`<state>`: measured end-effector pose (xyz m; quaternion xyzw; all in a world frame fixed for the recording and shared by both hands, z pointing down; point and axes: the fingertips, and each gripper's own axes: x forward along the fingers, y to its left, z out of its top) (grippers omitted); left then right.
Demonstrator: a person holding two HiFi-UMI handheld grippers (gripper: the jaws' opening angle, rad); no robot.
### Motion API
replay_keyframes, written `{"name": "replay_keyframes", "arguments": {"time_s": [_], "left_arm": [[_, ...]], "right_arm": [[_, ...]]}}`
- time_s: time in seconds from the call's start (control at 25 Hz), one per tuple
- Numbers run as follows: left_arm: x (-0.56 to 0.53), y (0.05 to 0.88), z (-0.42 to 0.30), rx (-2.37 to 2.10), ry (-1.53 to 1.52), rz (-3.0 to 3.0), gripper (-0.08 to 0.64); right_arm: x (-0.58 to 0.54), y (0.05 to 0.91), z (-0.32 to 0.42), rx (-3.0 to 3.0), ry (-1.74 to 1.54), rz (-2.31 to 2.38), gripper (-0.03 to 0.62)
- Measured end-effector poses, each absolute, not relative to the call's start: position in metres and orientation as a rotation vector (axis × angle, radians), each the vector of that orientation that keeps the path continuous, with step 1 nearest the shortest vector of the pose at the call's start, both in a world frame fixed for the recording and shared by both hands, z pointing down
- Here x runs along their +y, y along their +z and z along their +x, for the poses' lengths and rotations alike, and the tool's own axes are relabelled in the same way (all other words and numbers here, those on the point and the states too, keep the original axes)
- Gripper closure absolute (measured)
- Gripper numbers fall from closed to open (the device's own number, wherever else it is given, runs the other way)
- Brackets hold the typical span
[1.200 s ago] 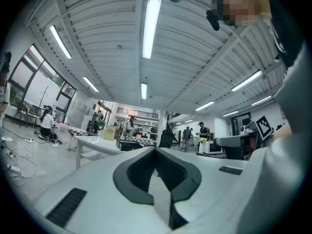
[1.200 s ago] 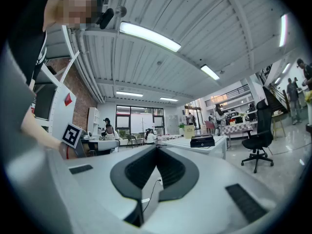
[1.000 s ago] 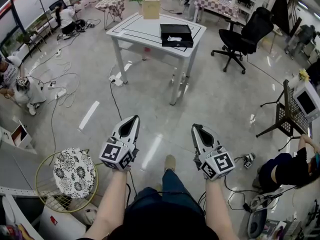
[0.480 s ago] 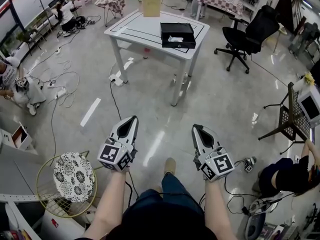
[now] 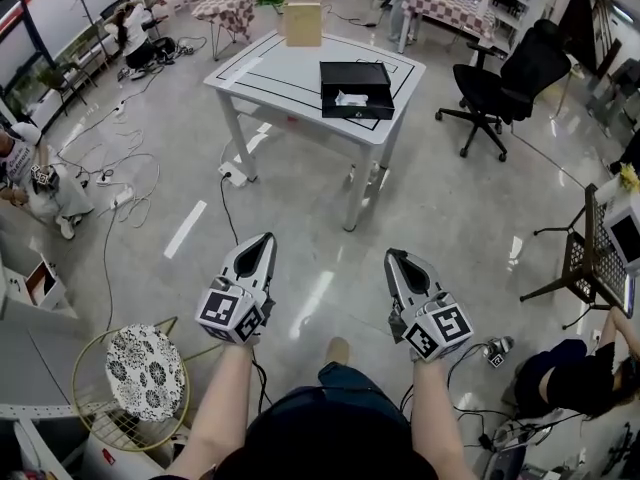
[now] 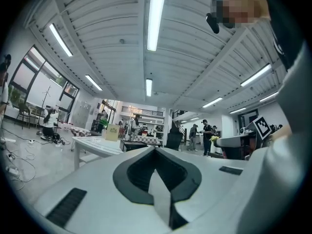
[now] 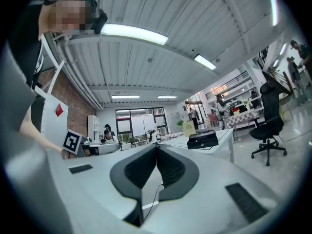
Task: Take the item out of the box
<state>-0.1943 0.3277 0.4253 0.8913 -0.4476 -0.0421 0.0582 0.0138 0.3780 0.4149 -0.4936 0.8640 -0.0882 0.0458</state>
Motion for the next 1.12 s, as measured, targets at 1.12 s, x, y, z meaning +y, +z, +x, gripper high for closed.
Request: {"name": "replay_keyframes", "arguments": {"time_s": [1.12], "left_arm": [[0.237,0.444,-0.141,-1.425,-0.107,2.636,0.552]], "right_arm": [[0.271,0.436,0.076,2.678,-0.349,-1.425,0.588]]}}
